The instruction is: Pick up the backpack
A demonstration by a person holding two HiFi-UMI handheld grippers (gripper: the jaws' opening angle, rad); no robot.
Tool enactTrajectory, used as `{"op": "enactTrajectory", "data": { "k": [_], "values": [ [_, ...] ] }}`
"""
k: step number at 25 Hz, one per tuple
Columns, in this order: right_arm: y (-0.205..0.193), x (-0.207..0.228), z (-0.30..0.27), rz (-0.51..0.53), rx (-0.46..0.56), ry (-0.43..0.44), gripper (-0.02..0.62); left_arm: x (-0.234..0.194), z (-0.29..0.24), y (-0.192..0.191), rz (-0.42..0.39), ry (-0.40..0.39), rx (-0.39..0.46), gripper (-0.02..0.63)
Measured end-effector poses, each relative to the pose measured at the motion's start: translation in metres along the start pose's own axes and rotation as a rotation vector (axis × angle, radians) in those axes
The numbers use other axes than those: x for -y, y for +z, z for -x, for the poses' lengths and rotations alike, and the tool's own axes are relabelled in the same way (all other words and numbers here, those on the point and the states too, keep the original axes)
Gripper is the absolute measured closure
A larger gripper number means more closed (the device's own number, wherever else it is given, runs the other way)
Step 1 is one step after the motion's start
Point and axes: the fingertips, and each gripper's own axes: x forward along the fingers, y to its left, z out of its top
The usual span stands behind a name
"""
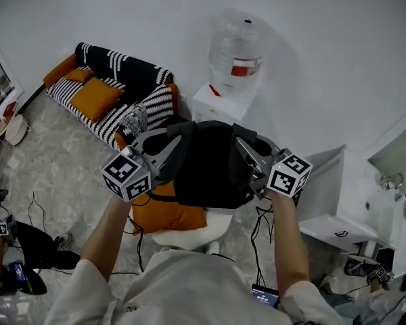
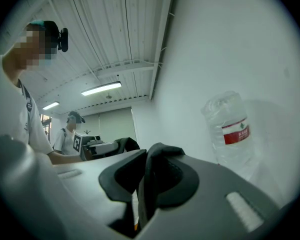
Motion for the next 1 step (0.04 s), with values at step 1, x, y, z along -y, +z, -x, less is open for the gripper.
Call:
{"op": "enactTrajectory", "data": {
  "k": [1],
  "values": [
    [0.0003, 0.0007, 0.0009, -0.001, 0.002, -0.002, 0.543, 0.0012, -0.0005, 0.001, -0.006, -0.003, 0.001, 0.563]
  ]
}}
